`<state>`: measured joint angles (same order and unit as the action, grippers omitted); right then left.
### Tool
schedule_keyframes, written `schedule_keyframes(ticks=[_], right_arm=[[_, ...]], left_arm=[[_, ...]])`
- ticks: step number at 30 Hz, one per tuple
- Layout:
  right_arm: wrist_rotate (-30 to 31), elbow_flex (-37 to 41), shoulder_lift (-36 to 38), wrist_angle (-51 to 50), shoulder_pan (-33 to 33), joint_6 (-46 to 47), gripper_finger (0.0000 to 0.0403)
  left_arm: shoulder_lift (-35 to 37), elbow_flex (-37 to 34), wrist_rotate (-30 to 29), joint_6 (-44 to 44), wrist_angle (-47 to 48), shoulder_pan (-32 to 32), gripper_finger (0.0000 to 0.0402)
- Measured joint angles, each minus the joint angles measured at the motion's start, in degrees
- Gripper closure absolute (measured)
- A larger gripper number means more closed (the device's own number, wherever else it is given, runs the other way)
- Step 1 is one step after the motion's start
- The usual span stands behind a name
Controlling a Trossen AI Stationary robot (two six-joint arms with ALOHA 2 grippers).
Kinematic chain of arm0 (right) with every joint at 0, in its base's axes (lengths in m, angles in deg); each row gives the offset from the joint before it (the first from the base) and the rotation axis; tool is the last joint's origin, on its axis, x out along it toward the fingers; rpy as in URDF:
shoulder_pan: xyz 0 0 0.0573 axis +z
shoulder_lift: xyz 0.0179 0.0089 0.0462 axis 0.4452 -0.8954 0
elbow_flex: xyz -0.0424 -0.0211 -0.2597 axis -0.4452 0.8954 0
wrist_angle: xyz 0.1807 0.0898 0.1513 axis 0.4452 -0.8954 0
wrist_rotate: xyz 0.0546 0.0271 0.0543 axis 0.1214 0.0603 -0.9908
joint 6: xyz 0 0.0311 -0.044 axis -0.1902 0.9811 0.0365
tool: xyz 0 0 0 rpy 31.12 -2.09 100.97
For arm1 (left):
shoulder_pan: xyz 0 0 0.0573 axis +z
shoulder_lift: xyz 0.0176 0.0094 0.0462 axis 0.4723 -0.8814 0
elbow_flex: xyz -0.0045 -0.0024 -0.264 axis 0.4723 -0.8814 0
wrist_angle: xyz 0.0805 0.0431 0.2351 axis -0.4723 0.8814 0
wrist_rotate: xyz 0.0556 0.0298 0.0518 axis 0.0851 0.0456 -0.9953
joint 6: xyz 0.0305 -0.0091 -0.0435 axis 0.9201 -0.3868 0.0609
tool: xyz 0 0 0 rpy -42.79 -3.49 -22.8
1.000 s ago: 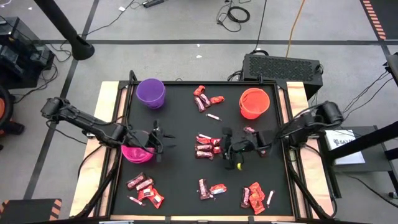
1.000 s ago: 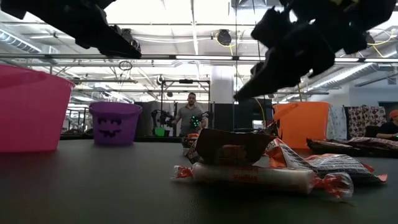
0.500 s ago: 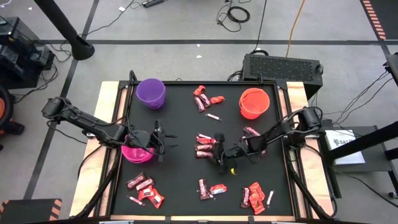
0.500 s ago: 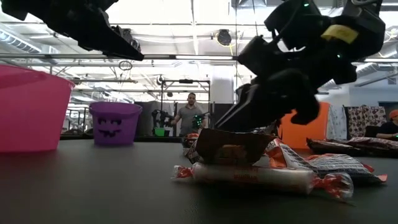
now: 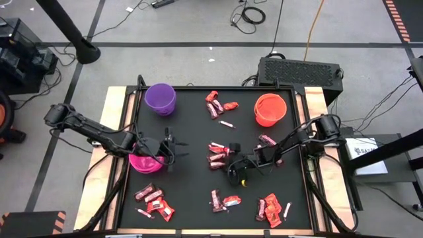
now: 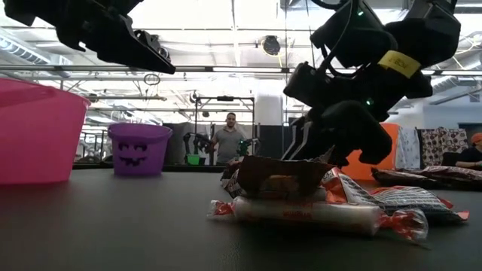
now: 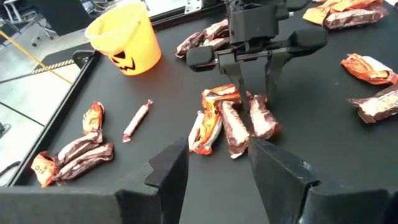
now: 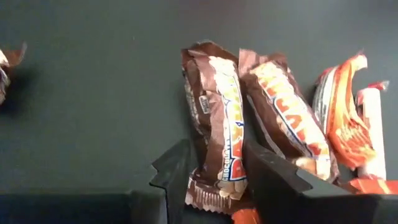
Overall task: Sort candy by brand, put in halloween buckets
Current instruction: Put the brown candy into the orange bucket
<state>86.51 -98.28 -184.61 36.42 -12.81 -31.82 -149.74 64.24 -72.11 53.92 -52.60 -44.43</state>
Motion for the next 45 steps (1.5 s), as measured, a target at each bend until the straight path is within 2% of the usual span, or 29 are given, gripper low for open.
schedule_keyframes(ticks=[3,10,16,23,34,45], right_arm=[[0.45,-0.04,0.07,-1.63,-0.09,-0.69,0.0259],[0.2,-0.04,0.07,-1.8,-0.23,-9.95,0.0259],[-4.4,0.2,2.26,-0.73,-2.16,-10.51,0.0259],[-4.51,0.13,1.6,-3.28,-2.5,-10.66,0.0259],[-4.49,-0.04,1.75,-7.49,-2.13,2.55,0.0259],[-5.26,0.21,4.76,-11.64,-1.51,10.53,0.0269]], left_arm=[[0.0,0.0,0.02,0.09,0.02,0.74,0.0226],[0.0,0.0,0.0,1.06,0.02,1.92,0.0226],[0.02,0.0,0.02,3.98,-2.67,2.02,0.0226],[0.0,0.04,0.02,2.45,-0.44,2.02,0.0226],[0.0,0.04,0.06,-6.09,-3.03,1.82,0.0226],[0.0,0.04,1.46,-7.83,-2.24,1.22,0.0226]])
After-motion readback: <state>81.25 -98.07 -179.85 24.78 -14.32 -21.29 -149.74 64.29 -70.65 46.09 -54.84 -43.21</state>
